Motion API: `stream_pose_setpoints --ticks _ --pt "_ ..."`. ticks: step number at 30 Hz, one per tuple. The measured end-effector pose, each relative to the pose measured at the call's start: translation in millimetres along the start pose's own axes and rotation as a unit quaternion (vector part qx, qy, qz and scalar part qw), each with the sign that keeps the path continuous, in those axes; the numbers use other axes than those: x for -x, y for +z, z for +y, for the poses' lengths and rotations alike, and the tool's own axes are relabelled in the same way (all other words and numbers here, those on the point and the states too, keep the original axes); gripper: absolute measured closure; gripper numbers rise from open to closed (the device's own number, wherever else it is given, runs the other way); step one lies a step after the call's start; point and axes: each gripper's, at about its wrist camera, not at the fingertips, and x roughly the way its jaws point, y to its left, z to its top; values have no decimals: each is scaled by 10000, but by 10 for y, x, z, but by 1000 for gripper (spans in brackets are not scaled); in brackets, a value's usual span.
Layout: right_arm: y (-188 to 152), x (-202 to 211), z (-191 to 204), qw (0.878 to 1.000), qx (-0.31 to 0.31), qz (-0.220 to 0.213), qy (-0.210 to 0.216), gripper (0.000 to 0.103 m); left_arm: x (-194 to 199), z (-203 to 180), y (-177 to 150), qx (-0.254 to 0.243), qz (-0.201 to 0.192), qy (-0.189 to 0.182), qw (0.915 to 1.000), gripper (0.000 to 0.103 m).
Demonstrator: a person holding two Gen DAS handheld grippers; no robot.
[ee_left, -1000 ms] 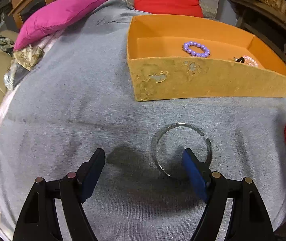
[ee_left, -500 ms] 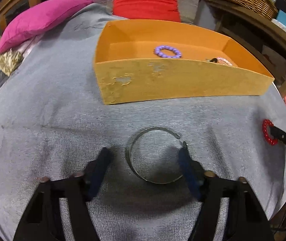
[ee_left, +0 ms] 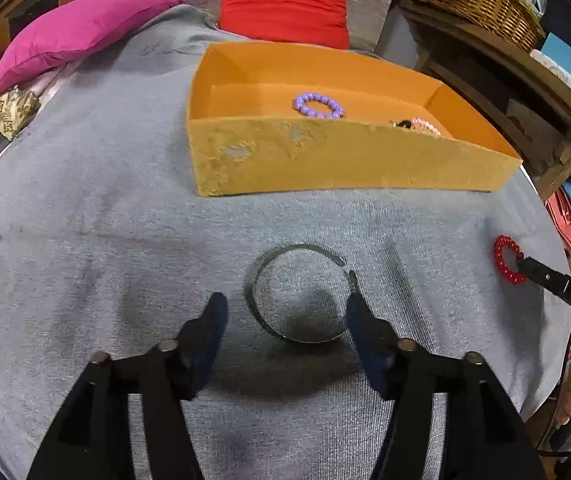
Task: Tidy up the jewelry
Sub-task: 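Grasp the silver bangle with the left tool while the right tool grasps the red bead bracelet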
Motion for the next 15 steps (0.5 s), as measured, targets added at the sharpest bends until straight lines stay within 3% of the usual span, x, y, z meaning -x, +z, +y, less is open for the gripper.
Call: stream_pose_setpoints --ticks 3,5,6,15 --pt "9 -7 -2 9999 -56 79 71 72 8 -11 16 -25 -14 -36 10000 36" --pt "10 4 10 9999 -61 70 146 51 -23 -17 27 -46 15 -45 10000 35" --pt "11 16 26 9999 -27 28 157 47 -50 -25 28 -62 45 -40 10000 35" --pt "-39 -129 416 9969 778 25 -118 41 -113 -107 -36 -245 75 -199 9995 27"
